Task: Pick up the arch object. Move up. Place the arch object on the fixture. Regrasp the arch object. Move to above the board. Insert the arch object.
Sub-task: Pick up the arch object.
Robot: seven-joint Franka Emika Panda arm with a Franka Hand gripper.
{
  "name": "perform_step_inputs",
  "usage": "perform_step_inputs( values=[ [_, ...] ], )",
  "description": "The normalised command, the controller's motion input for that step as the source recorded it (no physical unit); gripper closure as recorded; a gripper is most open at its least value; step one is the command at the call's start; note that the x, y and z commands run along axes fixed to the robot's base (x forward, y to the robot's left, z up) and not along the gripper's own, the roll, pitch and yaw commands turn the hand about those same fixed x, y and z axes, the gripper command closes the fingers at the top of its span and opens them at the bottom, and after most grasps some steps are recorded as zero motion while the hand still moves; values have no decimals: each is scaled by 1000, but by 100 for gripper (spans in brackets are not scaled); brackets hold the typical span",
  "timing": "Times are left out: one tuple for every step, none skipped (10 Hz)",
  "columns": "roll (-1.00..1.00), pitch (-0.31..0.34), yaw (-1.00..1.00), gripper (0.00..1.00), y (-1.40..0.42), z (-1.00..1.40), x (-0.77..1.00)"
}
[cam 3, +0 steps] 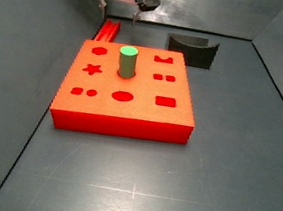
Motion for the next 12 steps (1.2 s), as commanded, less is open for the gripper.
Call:
perform_step_inputs(
  values=[
    [-209,-80,0,0,-166,-651,0],
    [-246,-84,0,0,-166,-560,51],
    [-246,-66,0,0,-49,-583,149],
    [-249,-3,-43,0,0,-597,291],
    [-250,0,-63,0,0,-603,251],
    [-279,0,-94,0,0,-537,234],
    [-293,0,-146,0,0,-497,283],
    [-254,-19,-106,0,6,-340,54],
    [-74,-44,-243,0,0,-11,-109],
    [-44,-126,-437,0,-91,0,-243],
    [-103,-146,-743,0,-54,43,-177],
    [-141,-199,-700,0,-80,9,-180]
  ],
)
